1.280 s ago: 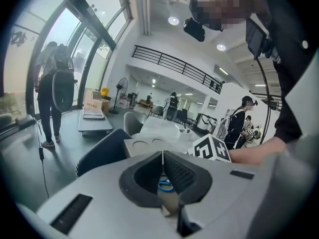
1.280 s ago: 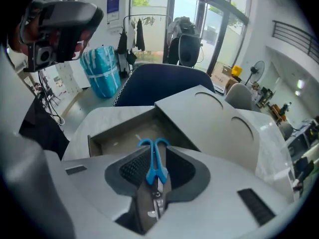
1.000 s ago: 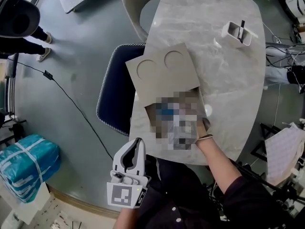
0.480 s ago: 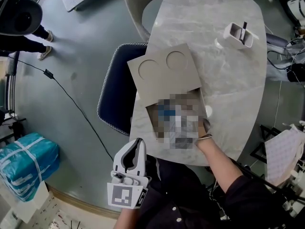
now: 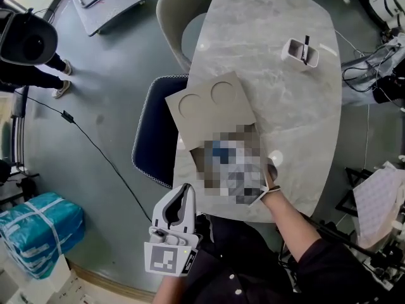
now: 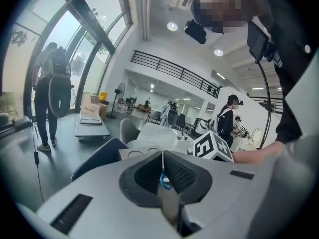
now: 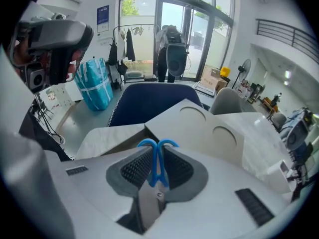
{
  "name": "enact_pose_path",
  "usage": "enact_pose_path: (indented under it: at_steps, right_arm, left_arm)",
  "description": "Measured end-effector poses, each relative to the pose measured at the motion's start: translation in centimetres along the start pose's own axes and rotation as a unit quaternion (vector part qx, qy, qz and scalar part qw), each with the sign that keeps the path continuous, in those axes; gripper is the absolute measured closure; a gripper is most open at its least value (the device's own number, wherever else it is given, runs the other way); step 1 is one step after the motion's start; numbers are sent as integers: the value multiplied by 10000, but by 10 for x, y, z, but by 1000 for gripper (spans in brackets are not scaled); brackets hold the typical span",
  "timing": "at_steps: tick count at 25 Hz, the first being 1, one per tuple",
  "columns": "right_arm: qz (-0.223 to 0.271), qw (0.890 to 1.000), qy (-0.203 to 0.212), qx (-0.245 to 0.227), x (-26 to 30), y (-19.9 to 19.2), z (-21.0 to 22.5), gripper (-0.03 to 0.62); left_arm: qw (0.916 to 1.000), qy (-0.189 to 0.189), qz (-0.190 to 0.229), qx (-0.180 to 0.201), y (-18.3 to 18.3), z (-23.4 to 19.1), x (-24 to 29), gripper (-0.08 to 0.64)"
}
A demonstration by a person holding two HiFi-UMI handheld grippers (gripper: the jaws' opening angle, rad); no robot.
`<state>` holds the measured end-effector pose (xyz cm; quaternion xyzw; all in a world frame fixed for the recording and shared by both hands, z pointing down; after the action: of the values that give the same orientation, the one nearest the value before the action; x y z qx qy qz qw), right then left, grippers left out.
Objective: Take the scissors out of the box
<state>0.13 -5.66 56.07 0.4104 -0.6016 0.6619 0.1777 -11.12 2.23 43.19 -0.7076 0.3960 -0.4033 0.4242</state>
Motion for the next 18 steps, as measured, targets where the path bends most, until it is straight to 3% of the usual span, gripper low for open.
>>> enact_pose_path:
  at_steps: [10,18]
  right_arm:
    - [787,9928,-786,447,-73,33,14,523]
    - [1788,9680,-1462,983,-140,64,18,523]
  left_arm:
    - [9976,-378,398,410,44,17,0,540]
    - [9919,-711,709,781,79,31,-5,540]
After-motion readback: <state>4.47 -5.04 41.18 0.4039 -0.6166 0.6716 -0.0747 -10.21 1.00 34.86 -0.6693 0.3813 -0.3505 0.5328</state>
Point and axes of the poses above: the fingertips, and each gripper's own axes: x forward along the fingers, z to its right, y out of its top, the point moved 5 cm from there along -x, backward along the fingers, and after that the axes turned 8 degrees about z, right-handed, at the moved point
